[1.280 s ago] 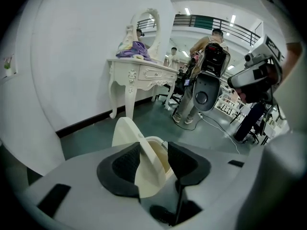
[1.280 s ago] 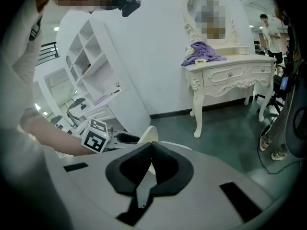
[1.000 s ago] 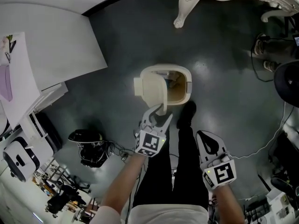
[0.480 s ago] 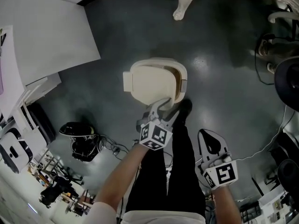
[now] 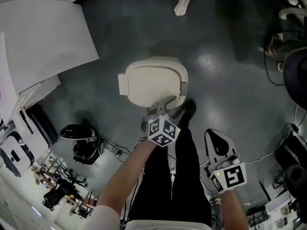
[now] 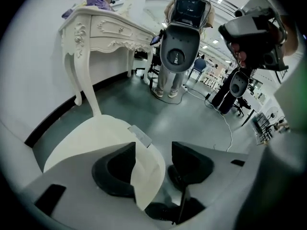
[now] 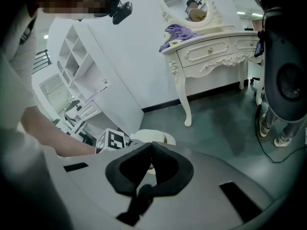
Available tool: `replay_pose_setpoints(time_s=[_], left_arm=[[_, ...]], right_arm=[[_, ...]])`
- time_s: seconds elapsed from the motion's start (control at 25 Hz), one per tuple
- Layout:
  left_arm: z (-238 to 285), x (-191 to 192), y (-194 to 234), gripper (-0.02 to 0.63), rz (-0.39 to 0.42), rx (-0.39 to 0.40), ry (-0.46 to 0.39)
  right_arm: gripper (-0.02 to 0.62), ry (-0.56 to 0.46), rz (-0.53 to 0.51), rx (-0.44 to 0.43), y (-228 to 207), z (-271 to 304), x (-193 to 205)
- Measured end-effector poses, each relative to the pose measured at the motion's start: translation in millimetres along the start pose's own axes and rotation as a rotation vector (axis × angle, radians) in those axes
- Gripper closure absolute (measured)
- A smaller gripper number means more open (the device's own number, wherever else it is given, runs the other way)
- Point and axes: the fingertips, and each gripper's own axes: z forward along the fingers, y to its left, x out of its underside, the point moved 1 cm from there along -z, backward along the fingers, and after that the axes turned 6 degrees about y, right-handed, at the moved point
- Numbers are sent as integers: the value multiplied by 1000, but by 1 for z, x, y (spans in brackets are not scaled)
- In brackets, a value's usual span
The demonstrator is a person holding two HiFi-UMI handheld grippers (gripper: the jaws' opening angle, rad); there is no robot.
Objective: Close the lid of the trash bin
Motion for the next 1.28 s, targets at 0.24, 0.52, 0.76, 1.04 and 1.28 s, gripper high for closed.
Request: replay_pose_setpoints(time_s=[0.24, 0.52, 0.76, 1.04, 1.28], left_arm=[[26, 7, 2, 342, -15, 13, 95], [47, 8, 13, 371, -127, 14, 176], [31, 3, 8, 359, -190, 34, 138], [-55, -27, -19, 407, -187, 3, 37], [-166, -64, -47, 467, -202, -41, -87]], right_arm=[[583, 4, 8, -8, -13, 1, 4], [583, 0, 0, -9, -28, 2, 10], [583, -8, -39, -18, -26, -11, 0], [583, -3, -137, -28, -7, -48, -28], [583, -7, -235, -28, 39, -99, -66]])
